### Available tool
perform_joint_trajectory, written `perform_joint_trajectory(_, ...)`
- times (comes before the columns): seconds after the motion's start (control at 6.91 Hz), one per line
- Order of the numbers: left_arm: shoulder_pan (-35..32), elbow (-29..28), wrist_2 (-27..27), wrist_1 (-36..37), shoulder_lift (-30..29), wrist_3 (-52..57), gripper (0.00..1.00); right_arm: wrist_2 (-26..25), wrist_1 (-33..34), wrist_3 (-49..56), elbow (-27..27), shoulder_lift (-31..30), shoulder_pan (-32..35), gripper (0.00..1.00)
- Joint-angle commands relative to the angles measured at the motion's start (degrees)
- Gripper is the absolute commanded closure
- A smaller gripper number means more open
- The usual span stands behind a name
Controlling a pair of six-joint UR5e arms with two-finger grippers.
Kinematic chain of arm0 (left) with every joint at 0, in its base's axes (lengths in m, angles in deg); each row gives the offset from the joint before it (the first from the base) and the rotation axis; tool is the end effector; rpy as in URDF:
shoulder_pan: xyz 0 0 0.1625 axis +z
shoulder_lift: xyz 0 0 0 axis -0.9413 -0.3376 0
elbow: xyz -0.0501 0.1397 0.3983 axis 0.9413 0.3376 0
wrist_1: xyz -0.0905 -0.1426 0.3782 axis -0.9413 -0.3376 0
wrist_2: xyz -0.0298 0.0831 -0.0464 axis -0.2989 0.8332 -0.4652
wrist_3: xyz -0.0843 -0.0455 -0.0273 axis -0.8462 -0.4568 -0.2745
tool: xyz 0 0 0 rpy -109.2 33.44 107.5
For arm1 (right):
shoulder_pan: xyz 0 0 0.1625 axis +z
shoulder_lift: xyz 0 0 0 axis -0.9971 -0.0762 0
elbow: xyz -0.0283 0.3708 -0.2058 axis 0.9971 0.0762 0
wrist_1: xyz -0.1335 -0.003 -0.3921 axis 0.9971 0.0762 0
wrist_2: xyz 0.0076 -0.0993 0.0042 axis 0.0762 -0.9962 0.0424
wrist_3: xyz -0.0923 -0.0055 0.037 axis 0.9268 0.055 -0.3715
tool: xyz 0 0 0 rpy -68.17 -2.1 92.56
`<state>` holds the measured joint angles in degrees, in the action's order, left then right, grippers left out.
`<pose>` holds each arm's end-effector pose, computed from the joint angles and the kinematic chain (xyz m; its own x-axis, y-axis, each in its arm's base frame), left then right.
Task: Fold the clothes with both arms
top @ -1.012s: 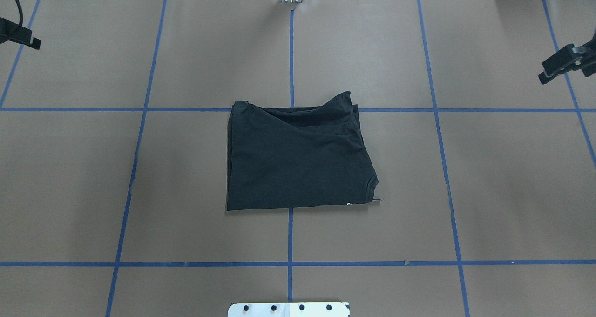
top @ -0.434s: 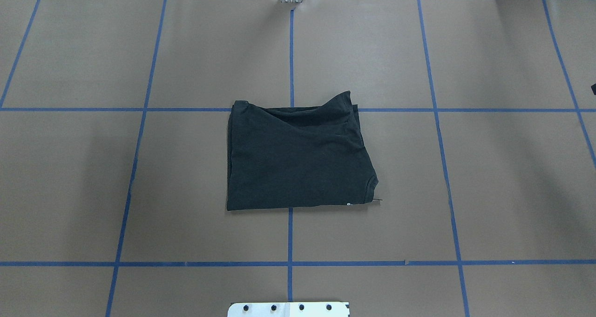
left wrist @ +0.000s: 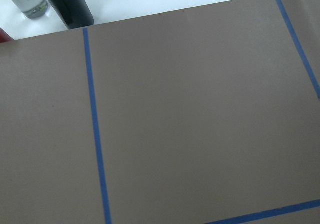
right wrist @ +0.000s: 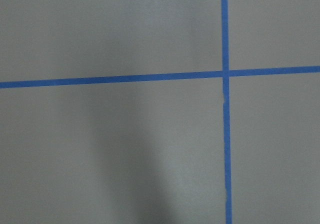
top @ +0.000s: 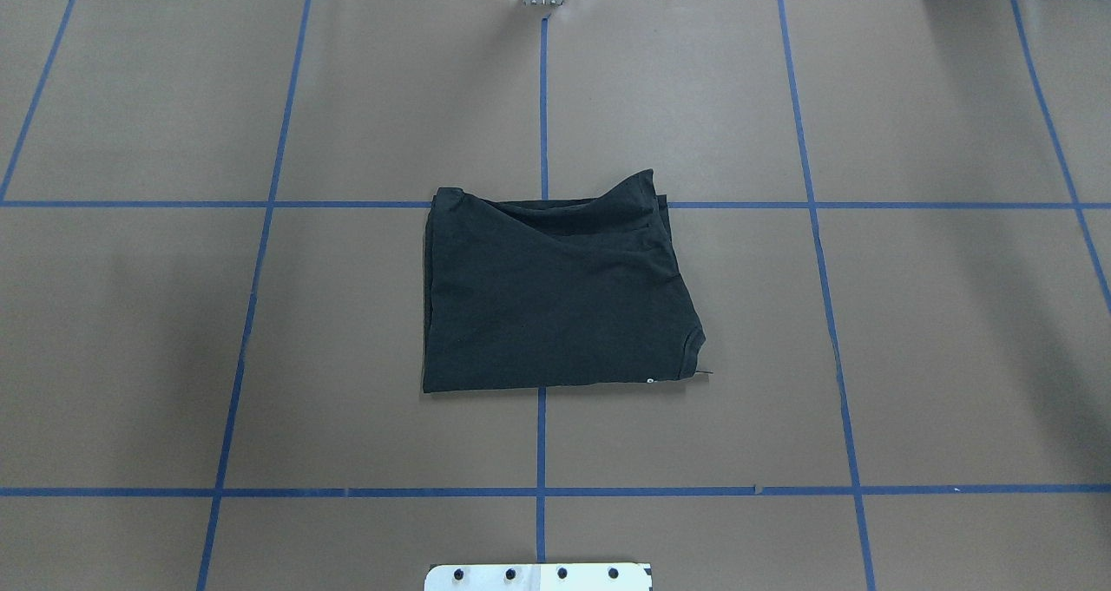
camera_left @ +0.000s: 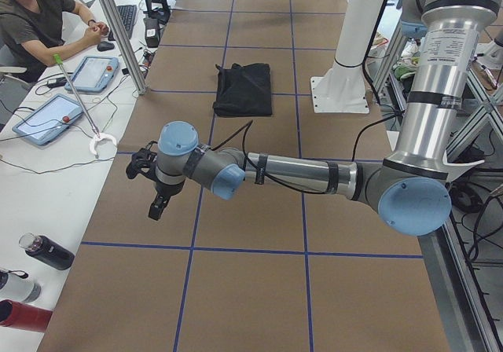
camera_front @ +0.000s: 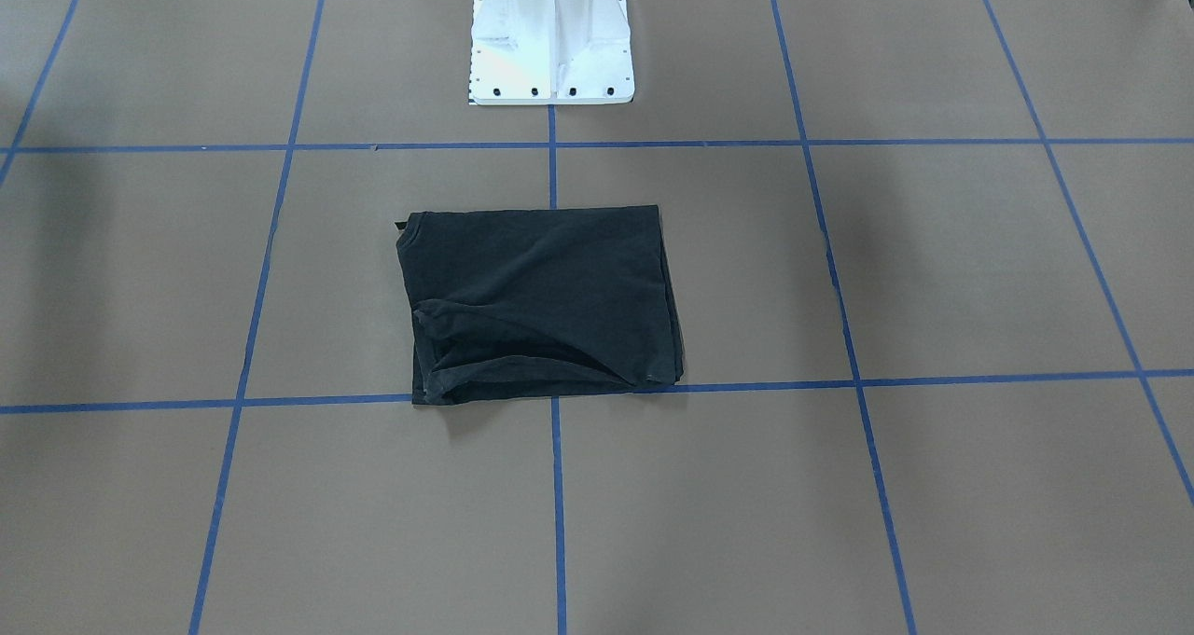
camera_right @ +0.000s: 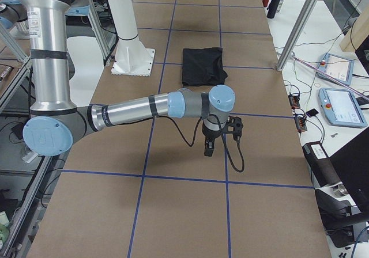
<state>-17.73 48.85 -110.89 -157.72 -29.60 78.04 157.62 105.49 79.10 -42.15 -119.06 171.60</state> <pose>-0.0503 -0.5857 0.5769 0.7658 0.2339 -0.5990 0.0488 0.9077 0.4167 0.0278 -0.4857 0.5751 0.6990 0.0555 0.7129 -0.0030 0.9972 -0.0746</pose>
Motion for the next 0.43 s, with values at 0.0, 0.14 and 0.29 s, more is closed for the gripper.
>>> perform_joint_trajectory(0.0, -0.9, -1.5, 0.4, -0.1, 1.1, 2.5, 0.01, 0.0, -0.1, 3.8, 3.0, -1.0, 1.7, 0.0)
perform_joint_trajectory(0.14, -1.0, 0.4, 0.4, 0.9, 1.1, 2.5, 0.01, 0.0, -0.1, 3.8, 3.5, -1.0, 1.7, 0.0)
perform_joint_trajectory(0.29, -0.6, 1.5, 0.6, 5.4, 1.4, 4.1, 0.01, 0.0, -0.1, 3.8, 3.7, -1.0, 1.7, 0.0)
